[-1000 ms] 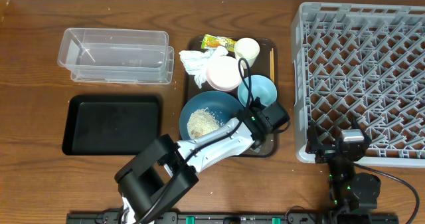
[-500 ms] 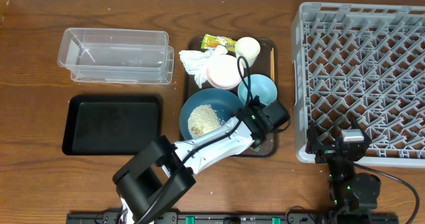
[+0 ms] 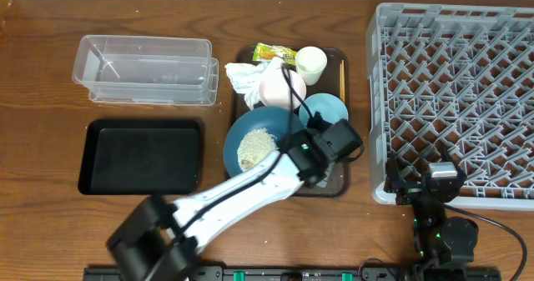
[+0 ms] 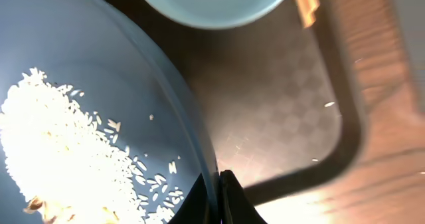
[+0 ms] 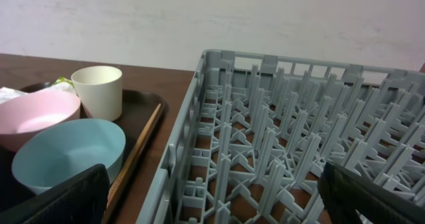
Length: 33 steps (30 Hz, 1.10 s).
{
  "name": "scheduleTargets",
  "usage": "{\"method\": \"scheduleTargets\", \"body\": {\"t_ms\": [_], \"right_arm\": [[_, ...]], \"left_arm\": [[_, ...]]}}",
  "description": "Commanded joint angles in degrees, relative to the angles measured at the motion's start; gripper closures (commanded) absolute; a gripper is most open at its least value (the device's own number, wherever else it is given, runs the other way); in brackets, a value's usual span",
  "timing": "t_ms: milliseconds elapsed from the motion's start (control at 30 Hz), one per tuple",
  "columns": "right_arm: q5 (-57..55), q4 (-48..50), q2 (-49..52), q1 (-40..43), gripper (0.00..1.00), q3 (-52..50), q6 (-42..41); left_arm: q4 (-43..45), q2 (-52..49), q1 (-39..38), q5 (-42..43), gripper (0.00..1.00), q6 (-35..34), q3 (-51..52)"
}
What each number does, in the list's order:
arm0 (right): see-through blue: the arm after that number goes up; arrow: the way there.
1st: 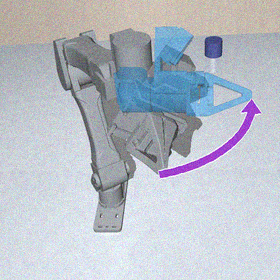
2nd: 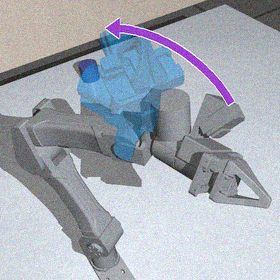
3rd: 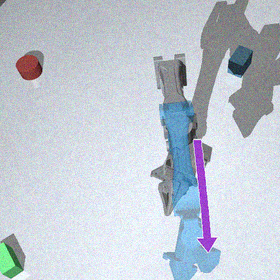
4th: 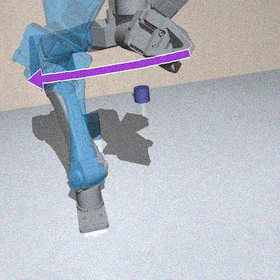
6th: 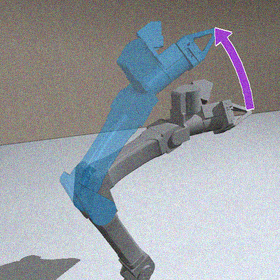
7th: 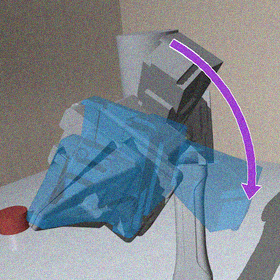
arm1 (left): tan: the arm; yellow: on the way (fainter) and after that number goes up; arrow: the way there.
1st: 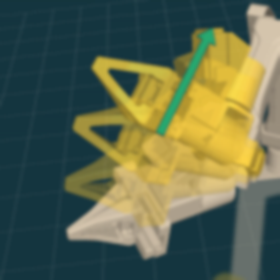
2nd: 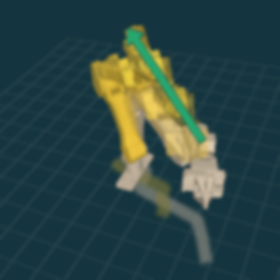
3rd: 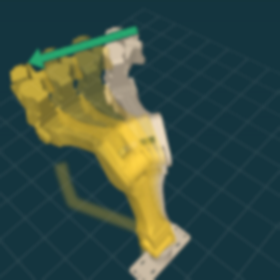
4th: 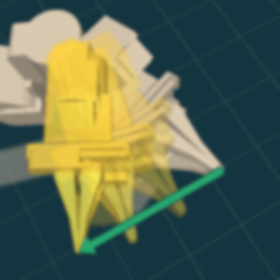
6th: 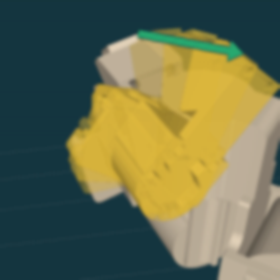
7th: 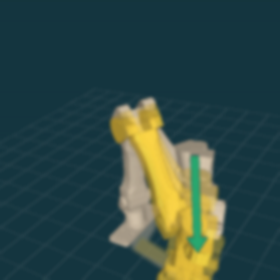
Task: Sort waste into correct bins and load items into the dishwasher rack
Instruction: 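Grasp the blue plate rim with the left gripper and lift, then carry the plate over the black tray and tip rice onto it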
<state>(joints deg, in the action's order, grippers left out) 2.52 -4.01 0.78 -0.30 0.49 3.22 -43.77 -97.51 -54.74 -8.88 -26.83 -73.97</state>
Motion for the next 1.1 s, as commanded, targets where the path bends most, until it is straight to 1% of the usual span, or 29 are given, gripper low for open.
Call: {"method": "scheduleTargets", "body": {"t_ms": [0,167,300,367,500,667,800,900,1067], "right_arm": [[-0.6,-0.1,-0.3,-0.4,0.01,-0.2,0.5],[-0.6,-0.1,-0.3,-0.4,0.01,-0.2,0.5],[-0.6,-0.1,-0.3,-0.4,0.01,-0.2,0.5],[-0.6,-0.1,-0.3,-0.4,0.01,-0.2,0.5],[-0.6,-0.1,-0.3,-0.4,0.01,-0.2,0.5],[-0.6,-0.1,-0.3,-0.4,0.01,-0.2,0.5],[-0.6,-0.1,-0.3,-0.4,0.01,-0.2,0.5],[-0.6,-0.1,-0.3,-0.4,0.01,-0.2,0.5],[-0.6,-0.1,-0.3,-0.4,0.01,-0.2,0.5]], "left_arm": [[-0.7,4.5,1.8,-0.9,0.94,-0.3,-1.7],[-0.8,9.1,5.6,-0.8,0.94,-0.3,-1.7],[-0.8,11.6,11.1,-0.6,0.94,-1.6,-1.7],[-0.6,12.2,14.5,1.3,0.94,-1.6,-1.7],[-0.5,12.3,22.2,8.5,0.94,-1.6,-1.7],[1.0,12.3,32.3,14.9,0.94,-1.1,-1.7],[3.3,12.3,40.0,27.2,0.94,0.9,-1.6],[4.5,12.3,45.2,35.4,0.94,0.9,-1.6],[4.6,12.3,51.8,45.7,0.94,0.9,-1.6]]}}
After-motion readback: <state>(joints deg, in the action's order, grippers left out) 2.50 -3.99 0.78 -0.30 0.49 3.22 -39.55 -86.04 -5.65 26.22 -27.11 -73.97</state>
